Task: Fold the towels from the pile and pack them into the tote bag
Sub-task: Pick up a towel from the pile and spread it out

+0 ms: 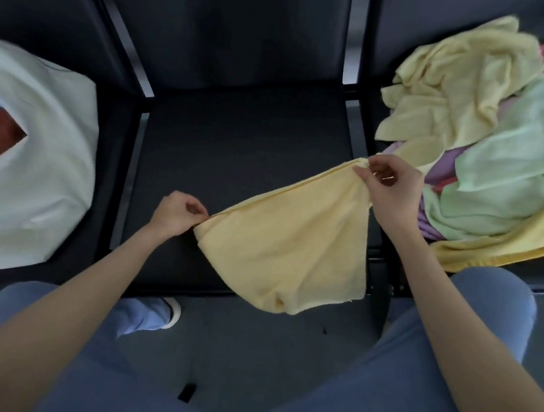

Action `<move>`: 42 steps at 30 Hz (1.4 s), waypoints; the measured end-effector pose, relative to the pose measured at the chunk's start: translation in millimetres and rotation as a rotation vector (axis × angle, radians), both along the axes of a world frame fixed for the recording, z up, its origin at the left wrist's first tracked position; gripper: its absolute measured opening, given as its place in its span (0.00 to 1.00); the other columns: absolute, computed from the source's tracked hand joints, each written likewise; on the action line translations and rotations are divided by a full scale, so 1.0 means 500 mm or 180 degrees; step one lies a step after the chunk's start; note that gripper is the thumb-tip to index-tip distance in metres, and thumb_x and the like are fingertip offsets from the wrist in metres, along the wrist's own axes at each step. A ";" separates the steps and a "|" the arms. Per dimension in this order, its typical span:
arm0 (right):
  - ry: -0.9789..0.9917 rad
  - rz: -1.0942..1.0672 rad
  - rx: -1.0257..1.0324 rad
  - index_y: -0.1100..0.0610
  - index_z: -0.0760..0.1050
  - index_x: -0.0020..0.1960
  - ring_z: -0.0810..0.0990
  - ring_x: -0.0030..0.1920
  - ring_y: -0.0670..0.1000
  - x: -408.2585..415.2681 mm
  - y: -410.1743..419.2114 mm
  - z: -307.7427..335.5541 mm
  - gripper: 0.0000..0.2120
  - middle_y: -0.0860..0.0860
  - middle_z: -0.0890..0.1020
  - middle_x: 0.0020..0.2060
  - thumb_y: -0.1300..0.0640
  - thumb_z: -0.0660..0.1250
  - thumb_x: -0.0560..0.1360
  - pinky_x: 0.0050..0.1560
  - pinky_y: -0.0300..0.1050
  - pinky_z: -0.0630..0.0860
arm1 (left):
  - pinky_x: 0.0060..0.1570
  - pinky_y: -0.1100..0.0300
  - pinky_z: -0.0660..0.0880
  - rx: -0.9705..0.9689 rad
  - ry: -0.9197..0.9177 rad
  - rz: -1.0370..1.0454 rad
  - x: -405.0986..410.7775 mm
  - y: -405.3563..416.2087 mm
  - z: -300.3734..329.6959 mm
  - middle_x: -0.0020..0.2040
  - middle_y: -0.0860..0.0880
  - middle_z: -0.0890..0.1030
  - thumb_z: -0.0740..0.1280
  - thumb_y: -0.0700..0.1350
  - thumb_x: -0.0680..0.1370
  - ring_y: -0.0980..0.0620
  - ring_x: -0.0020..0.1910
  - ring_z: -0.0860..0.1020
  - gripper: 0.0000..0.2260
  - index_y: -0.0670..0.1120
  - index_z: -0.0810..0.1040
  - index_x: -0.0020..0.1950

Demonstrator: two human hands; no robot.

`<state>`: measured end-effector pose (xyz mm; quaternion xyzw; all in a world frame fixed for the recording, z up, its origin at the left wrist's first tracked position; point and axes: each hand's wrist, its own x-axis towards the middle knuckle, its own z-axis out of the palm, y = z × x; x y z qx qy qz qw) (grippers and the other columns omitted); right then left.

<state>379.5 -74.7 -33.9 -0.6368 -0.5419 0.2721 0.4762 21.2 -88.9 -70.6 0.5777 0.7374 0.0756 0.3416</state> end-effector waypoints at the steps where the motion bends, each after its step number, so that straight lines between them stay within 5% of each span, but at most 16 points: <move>1: -0.0012 -0.0035 0.0015 0.53 0.79 0.47 0.75 0.35 0.38 0.000 -0.009 0.007 0.05 0.43 0.79 0.36 0.57 0.73 0.72 0.39 0.30 0.73 | 0.48 0.56 0.77 -0.0040 -0.0121 0.0158 -0.004 -0.012 0.001 0.41 0.51 0.83 0.73 0.41 0.73 0.52 0.45 0.80 0.02 0.47 0.83 0.42; 5: -0.0071 -0.0136 0.0038 0.54 0.79 0.46 0.75 0.34 0.38 -0.002 -0.044 0.028 0.04 0.41 0.78 0.34 0.58 0.73 0.72 0.38 0.29 0.72 | 0.37 0.59 0.77 -0.0253 -0.0386 0.0692 0.008 -0.036 0.012 0.40 0.47 0.82 0.75 0.43 0.72 0.51 0.42 0.80 0.04 0.45 0.82 0.41; 9: -0.0258 -0.0103 -0.0056 0.59 0.80 0.48 0.75 0.35 0.41 -0.006 -0.069 0.042 0.07 0.48 0.79 0.36 0.58 0.73 0.72 0.37 0.27 0.71 | 0.34 0.58 0.79 -0.0704 0.0112 0.0660 0.028 -0.040 0.028 0.38 0.44 0.83 0.74 0.41 0.71 0.50 0.37 0.83 0.07 0.40 0.79 0.43; 14: -0.0209 -0.0132 -0.0122 0.58 0.80 0.48 0.75 0.37 0.44 -0.011 -0.098 0.064 0.06 0.47 0.79 0.36 0.58 0.73 0.72 0.38 0.28 0.71 | 0.29 0.59 0.78 -0.0564 0.0039 0.0837 0.052 -0.066 0.033 0.35 0.42 0.83 0.71 0.34 0.70 0.49 0.34 0.83 0.03 0.36 0.81 0.42; 20: -0.0053 -0.0394 0.0143 0.57 0.79 0.49 0.76 0.38 0.43 -0.004 -0.138 0.138 0.06 0.47 0.79 0.39 0.57 0.71 0.74 0.42 0.32 0.73 | 0.43 0.50 0.82 0.0488 -0.0126 0.1251 0.019 -0.069 0.138 0.33 0.44 0.82 0.73 0.36 0.70 0.48 0.36 0.83 0.05 0.42 0.81 0.35; 25: 0.0119 -0.0941 0.0975 0.61 0.77 0.53 0.74 0.40 0.37 -0.014 -0.181 0.207 0.08 0.46 0.75 0.44 0.58 0.68 0.76 0.44 0.27 0.69 | 0.42 0.58 0.76 0.1879 -0.0317 0.1518 0.011 -0.068 0.278 0.40 0.50 0.81 0.72 0.42 0.69 0.52 0.42 0.79 0.05 0.45 0.80 0.43; 29: 0.0227 -0.1167 0.1490 0.53 0.74 0.49 0.76 0.54 0.52 -0.036 -0.185 0.272 0.04 0.38 0.71 0.46 0.54 0.67 0.77 0.53 0.39 0.73 | 0.40 0.64 0.72 0.2704 -0.0743 0.2157 0.034 -0.091 0.389 0.44 0.52 0.79 0.70 0.44 0.70 0.55 0.42 0.76 0.08 0.46 0.77 0.48; 31: 0.0496 -0.1140 0.1427 0.58 0.75 0.50 0.75 0.45 0.40 -0.046 -0.182 0.303 0.05 0.39 0.73 0.42 0.56 0.65 0.78 0.48 0.31 0.71 | 0.40 0.64 0.73 0.2844 -0.0998 0.2311 0.032 -0.099 0.428 0.43 0.53 0.78 0.69 0.44 0.71 0.56 0.41 0.76 0.08 0.47 0.77 0.48; 35: 0.0676 -0.1015 0.1342 0.60 0.74 0.49 0.72 0.36 0.37 -0.047 -0.169 0.329 0.07 0.44 0.74 0.36 0.56 0.64 0.78 0.40 0.29 0.69 | 0.31 0.67 0.71 0.2529 -0.1189 0.2038 -0.002 -0.104 0.476 0.41 0.52 0.78 0.69 0.41 0.71 0.55 0.39 0.76 0.05 0.47 0.79 0.46; 39: 0.1052 -0.1063 0.1106 0.61 0.75 0.50 0.72 0.37 0.42 -0.041 -0.147 0.334 0.08 0.48 0.76 0.38 0.55 0.66 0.77 0.40 0.32 0.71 | 0.34 0.62 0.72 0.1074 -0.0853 0.0670 -0.060 -0.104 0.548 0.35 0.47 0.78 0.69 0.36 0.73 0.54 0.34 0.75 0.05 0.45 0.82 0.42; 42: 0.1067 -0.0999 0.1044 0.61 0.74 0.47 0.72 0.36 0.42 -0.052 -0.132 0.334 0.08 0.50 0.75 0.37 0.56 0.66 0.76 0.40 0.35 0.70 | 0.35 0.63 0.73 0.0470 -0.0523 0.0253 -0.097 -0.090 0.596 0.35 0.48 0.80 0.69 0.37 0.74 0.55 0.34 0.76 0.06 0.47 0.84 0.45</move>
